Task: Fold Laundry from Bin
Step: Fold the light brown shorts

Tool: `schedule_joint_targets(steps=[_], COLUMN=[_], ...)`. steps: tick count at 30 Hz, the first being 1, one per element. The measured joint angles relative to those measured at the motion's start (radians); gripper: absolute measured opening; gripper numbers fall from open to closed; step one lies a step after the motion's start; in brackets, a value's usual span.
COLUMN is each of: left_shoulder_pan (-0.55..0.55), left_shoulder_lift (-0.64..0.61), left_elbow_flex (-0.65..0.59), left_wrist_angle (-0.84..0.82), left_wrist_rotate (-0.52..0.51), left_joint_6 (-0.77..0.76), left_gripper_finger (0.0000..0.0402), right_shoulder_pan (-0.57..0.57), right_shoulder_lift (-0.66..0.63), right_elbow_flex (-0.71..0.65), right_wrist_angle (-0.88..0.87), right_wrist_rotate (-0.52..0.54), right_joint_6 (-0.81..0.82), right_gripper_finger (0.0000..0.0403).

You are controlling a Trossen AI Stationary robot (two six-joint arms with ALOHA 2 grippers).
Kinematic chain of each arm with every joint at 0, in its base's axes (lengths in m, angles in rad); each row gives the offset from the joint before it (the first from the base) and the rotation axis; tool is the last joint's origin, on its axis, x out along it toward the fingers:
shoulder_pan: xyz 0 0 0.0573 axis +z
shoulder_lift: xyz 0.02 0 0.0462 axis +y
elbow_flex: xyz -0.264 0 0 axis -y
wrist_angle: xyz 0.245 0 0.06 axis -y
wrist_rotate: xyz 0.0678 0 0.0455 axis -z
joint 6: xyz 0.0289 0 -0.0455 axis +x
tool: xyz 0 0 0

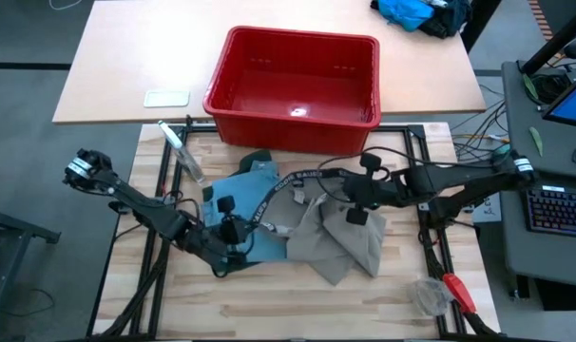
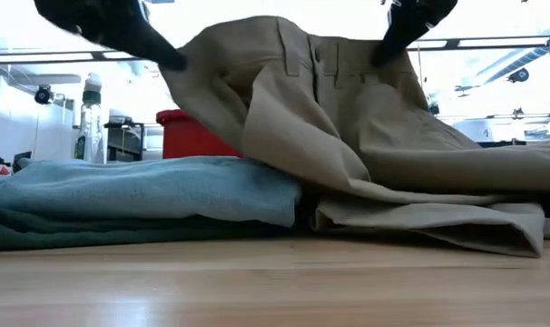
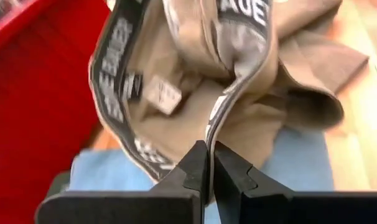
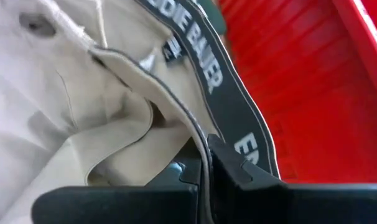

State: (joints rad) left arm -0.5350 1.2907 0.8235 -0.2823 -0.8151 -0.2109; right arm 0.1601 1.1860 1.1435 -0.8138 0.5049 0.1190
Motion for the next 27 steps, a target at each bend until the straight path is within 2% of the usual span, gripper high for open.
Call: schedule_joint_targets(steps=[3, 5, 8, 11, 16, 23, 27], left_shoulder_pan=[0.000, 0.000, -0.001, -0.002, 0.006, 0.021, 0.024], left_shoulder_lift=[0.000, 0.000, 0.000, 0.000, 0.000, 0.000, 0.000], left_elbow_flex=[0.114, 0.175, 0.214, 0.214, 0.176, 0.115, 0.075], left_wrist_angle=[-0.287, -0.445, -0.556, -0.562, -0.562, -0.566, -0.566], left_wrist_rotate=[0.073, 0.168, 0.248, 0.262, 0.176, 0.110, 0.115], left_joint_6=[-0.187, -0.329, -0.453, -0.463, -0.478, -0.569, -0.676], left_gripper_finger=[0.0001, 0.0001, 0.0000, 0.0000, 0.0000, 0.0000, 0.0000], right_shoulder_pan=[0.011, 0.010, 0.010, 0.014, -0.015, -0.066, -0.089], right_shoulder_lift=[0.000, 0.005, 0.023, 0.048, 0.108, 0.232, 0.288], right_elbow_flex=[0.000, 0.000, -0.015, -0.045, -0.073, -0.074, -0.075], right_wrist_angle=[-0.058, -0.106, -0.130, -0.122, -0.089, 0.042, 0.106], right_wrist_rotate=[0.022, -0.004, -0.091, -0.081, 0.071, 0.084, 0.077], right_joint_6=[0.068, 0.146, 0.207, 0.204, 0.211, 0.150, 0.070], right_gripper_finger=[0.0009, 0.0009, 0.0009, 0.0009, 0.0009, 0.0009, 0.0009])
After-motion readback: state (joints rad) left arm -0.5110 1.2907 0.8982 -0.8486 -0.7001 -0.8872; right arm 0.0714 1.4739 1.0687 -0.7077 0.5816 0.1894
